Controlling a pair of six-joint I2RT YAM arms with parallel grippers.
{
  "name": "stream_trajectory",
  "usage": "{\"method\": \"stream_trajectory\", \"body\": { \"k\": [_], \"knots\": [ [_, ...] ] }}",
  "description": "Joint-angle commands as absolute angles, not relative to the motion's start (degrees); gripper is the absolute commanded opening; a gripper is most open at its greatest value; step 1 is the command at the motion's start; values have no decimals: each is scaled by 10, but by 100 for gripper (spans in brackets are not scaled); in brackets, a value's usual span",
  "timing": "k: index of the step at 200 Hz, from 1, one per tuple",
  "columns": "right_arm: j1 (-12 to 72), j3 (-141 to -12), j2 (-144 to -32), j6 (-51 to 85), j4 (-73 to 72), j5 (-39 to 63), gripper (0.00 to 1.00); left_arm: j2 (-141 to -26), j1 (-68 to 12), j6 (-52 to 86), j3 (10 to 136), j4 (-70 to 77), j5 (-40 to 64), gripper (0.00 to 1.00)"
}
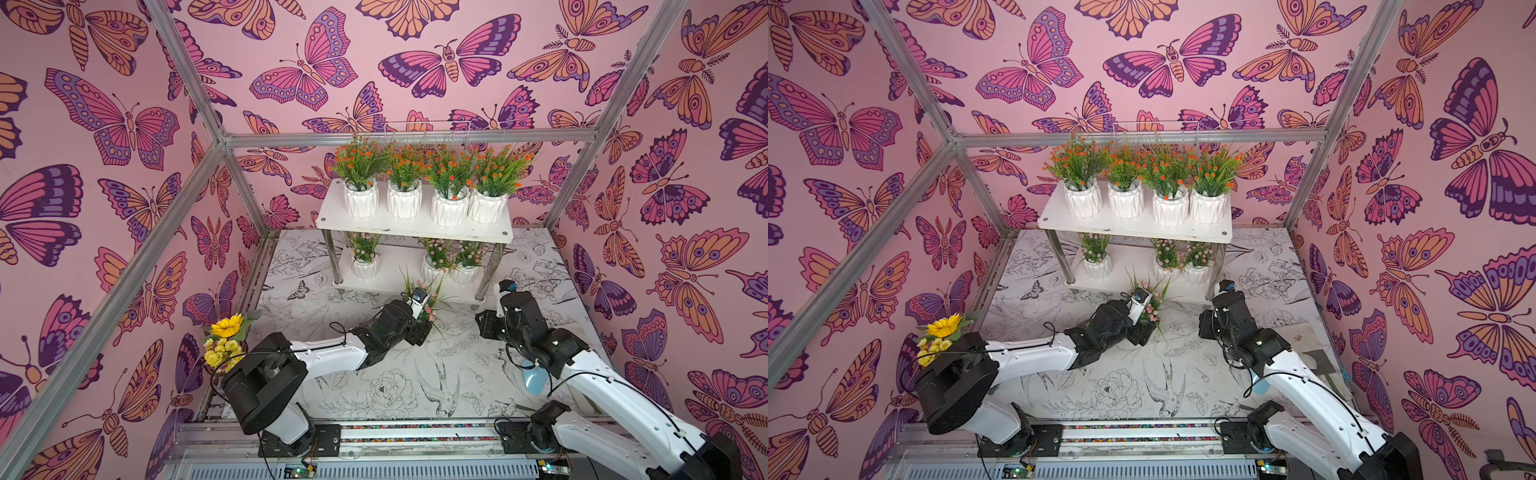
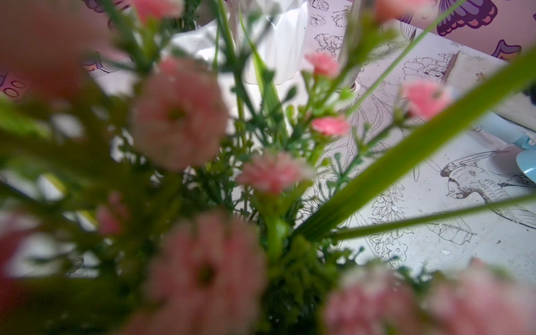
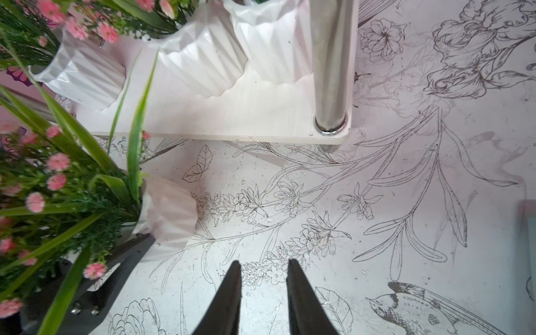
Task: Place the baby's breath potted plants on the rack by color
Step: Pick up the baby's breath potted plant from the center of the board, then place the baby's breath potted plant on the rack.
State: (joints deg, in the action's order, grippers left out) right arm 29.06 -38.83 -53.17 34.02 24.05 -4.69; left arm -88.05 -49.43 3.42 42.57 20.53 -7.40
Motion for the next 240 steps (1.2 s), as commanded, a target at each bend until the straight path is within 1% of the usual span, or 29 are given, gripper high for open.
{"method": "stream_trajectory", "body": {
  "k": [1,78,182,240],
  "knots": [
    [282,-382,-524,330,243,-50,30,-852,-486,29,459,203,-83,70],
    [262,-363,-502,324,243,-35,30,-846,-460,33,510,150,-81,70],
    [254,-348,-483,336,246,-25,30,-850,-397,29,543,154,-80,70],
    [254,-337,-449,339,262,-40,30,-871,-358,28,568,157,-74,70]
  ]
}}
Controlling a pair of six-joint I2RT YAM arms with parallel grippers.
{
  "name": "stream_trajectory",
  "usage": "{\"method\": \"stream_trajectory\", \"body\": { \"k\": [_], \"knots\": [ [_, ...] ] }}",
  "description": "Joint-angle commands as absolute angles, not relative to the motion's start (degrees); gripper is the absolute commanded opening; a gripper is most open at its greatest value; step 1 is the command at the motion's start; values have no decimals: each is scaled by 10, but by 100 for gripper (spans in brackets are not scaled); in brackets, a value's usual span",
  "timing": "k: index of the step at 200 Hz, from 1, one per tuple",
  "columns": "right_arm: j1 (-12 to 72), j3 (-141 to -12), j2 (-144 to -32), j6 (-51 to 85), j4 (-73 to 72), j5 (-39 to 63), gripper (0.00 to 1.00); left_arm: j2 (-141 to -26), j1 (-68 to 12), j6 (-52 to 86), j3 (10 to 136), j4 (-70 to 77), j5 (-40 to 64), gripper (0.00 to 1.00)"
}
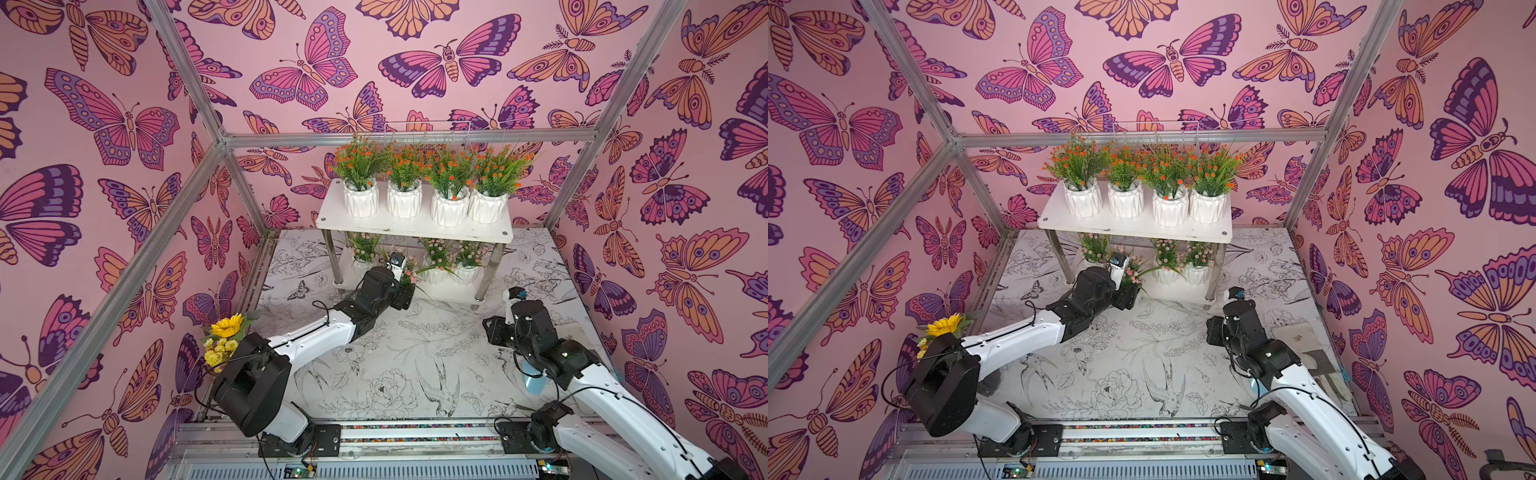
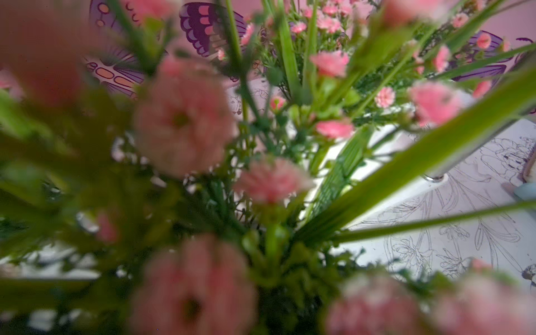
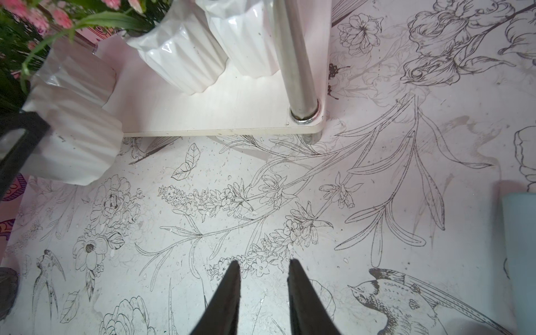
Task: Place the baby's breath potted plants on the rack by color
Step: Place the baby's breath potted plant on the rack.
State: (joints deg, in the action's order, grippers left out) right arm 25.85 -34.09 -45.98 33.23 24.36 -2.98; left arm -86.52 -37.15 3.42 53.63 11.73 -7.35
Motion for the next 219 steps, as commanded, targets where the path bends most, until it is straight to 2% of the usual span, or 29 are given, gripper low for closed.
{"method": "stream_trajectory", "body": {
  "k": [1,123,219],
  "knots": [
    [254,-337,-448,338,262,-41,30,-871,-358,28,568,157,-74,70],
    [253,-318,-464,333,229,-38,32,-953,-313,53,601,227,-66,71],
    [253,-312,-462,329,224,-42,32,-1032,-313,65,645,257,-68,73]
  ]
}}
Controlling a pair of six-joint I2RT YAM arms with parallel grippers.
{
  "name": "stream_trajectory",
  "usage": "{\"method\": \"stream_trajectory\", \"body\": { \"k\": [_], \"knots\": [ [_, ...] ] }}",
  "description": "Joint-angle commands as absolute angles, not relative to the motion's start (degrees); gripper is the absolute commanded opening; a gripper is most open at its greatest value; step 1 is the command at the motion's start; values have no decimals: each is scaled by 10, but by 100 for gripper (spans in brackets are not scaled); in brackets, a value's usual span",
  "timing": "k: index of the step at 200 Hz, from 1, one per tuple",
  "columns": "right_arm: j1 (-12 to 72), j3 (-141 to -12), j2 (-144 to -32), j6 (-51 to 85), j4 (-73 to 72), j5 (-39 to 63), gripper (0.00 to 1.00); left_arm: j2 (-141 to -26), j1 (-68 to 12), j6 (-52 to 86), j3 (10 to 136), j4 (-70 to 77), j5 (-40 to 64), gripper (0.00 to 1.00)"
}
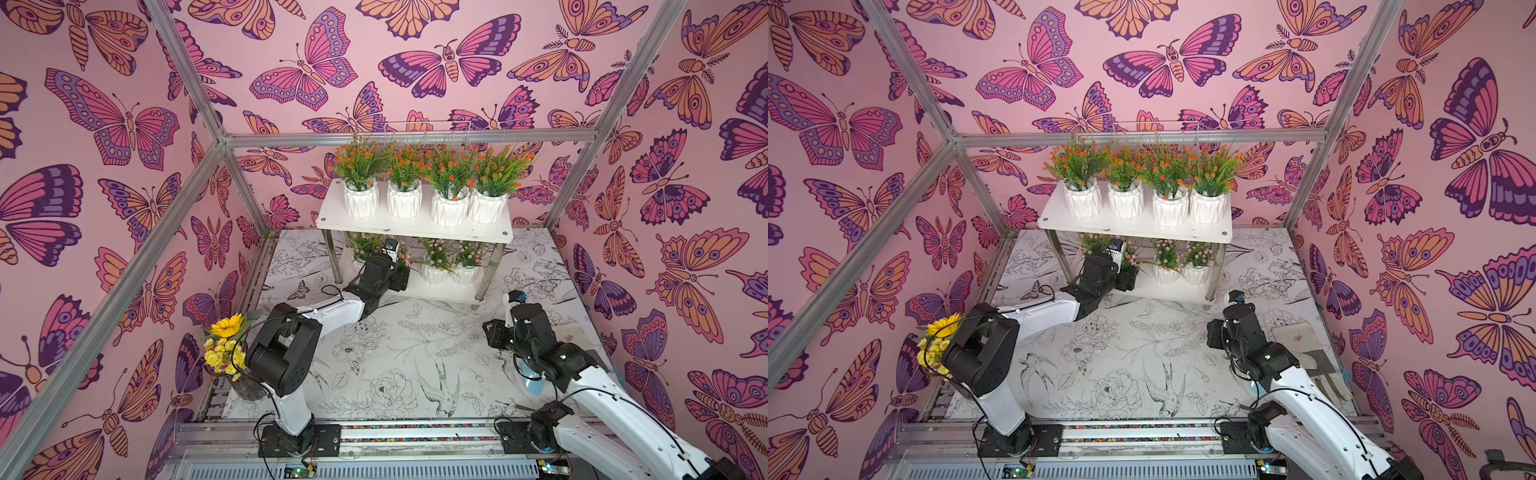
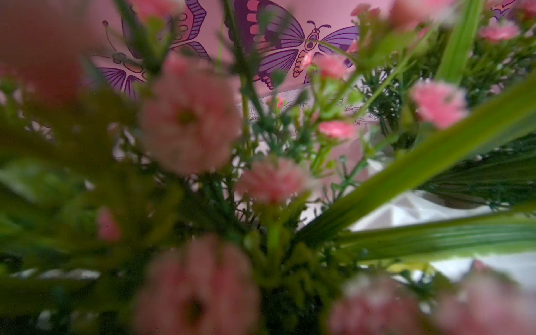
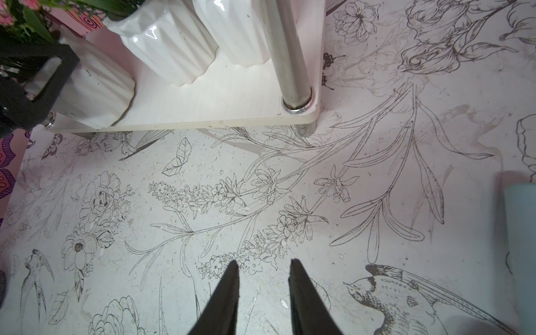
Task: Place the baby's breath potted plants on the rack by color
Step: Place the baby's breath potted plant on the rack.
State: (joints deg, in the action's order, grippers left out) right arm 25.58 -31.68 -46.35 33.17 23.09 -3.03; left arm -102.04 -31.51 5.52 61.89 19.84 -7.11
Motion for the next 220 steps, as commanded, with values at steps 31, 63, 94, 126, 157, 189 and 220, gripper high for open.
{"method": "stream_trajectory", "body": {
  "k": [31,63,94,126,157,189,220],
  "knots": [
    [252,-313,-462,326,225,-44,32,-1057,-313,60,653,281,-55,74],
    [251,-314,-462,323,226,-47,32,-1080,-313,61,672,280,-47,74],
    [249,-315,-467,321,225,-47,32,-1099,-313,60,693,260,-49,75],
    [249,-315,-468,321,223,-45,32,-1106,-312,63,700,246,-45,78],
    [248,-315,-466,322,224,-43,32,-1107,-313,65,701,234,-51,81],
    [248,-313,-464,323,224,-44,32,-1106,-312,72,691,233,-52,87],
    [248,-310,-458,324,226,-43,32,-1106,-312,72,692,223,-60,96]
  ]
}}
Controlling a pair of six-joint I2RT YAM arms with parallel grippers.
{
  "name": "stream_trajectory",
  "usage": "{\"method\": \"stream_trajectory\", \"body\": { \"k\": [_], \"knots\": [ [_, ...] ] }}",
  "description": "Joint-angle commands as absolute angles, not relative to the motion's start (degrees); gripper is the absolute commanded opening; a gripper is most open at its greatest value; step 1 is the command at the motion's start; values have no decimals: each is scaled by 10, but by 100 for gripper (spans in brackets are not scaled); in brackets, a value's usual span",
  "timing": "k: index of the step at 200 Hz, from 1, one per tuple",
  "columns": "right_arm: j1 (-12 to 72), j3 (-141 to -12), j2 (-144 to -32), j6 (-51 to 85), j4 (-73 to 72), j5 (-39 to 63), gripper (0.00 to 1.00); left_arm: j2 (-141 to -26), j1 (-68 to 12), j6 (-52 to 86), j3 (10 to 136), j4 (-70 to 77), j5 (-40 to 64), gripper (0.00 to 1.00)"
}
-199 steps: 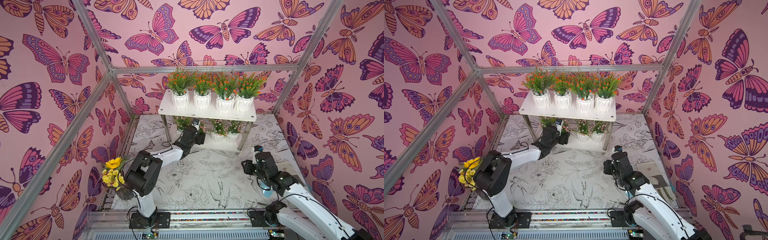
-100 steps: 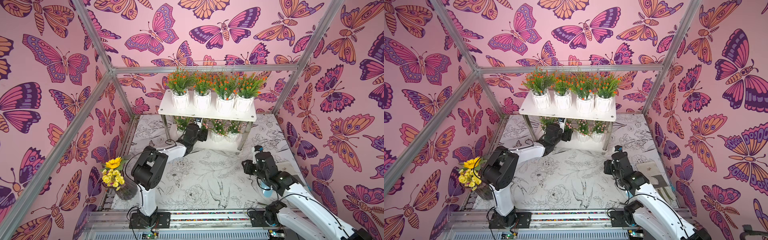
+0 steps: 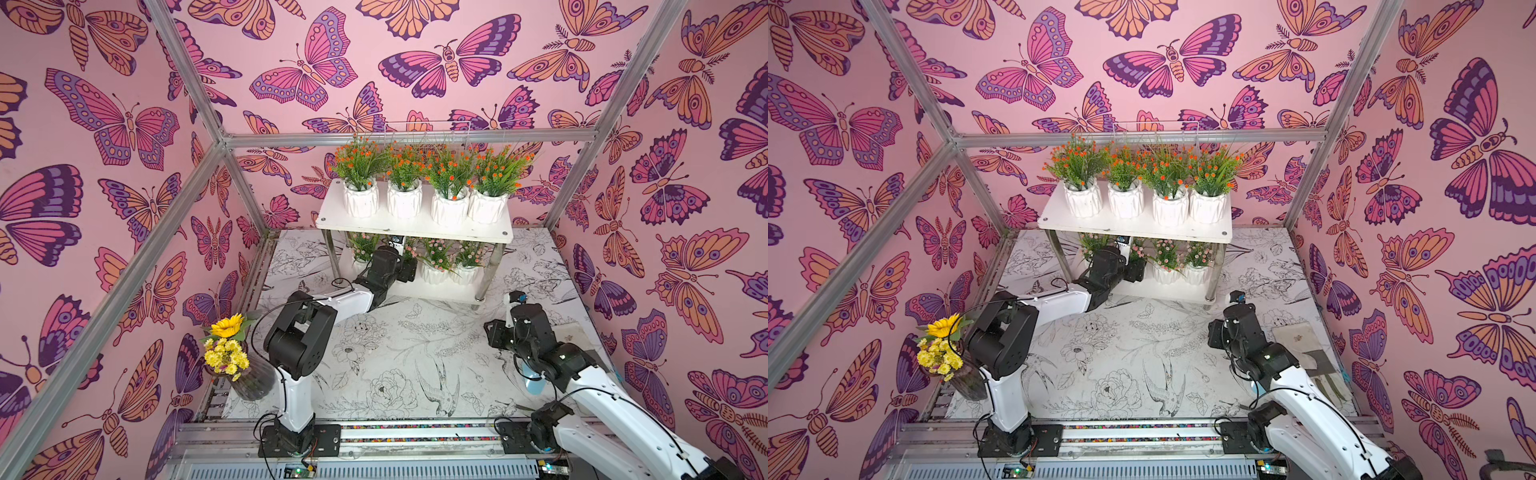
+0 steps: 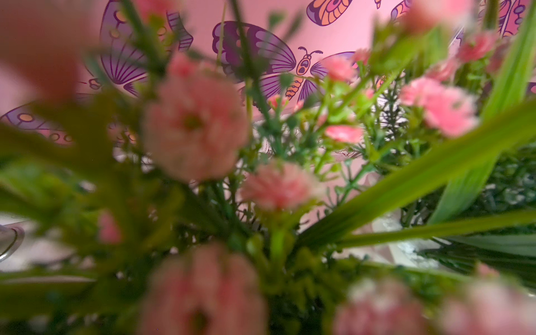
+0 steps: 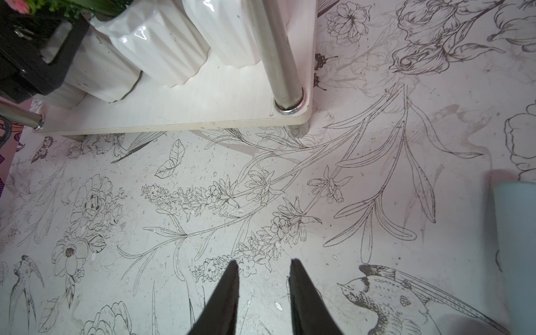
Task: Place the baby's breath potted plants on the rack by color
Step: Place the baby's breath potted plant on the rack.
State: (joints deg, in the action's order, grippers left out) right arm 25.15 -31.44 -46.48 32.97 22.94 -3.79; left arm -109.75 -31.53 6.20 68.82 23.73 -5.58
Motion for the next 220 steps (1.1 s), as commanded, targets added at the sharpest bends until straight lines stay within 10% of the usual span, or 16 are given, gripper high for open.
{"method": "stream_trajectory", "body": {
  "k": [1,183,220],
  "knots": [
    [248,-310,-457,325,226,-44,32,-1106,-312,72,692,223,-60,96],
    [174,-308,-467,303,197,8,34,-813,-356,79,450,176,-134,100],
    [108,-314,-476,291,176,60,53,-670,-357,94,391,74,-192,100]
  ]
}}
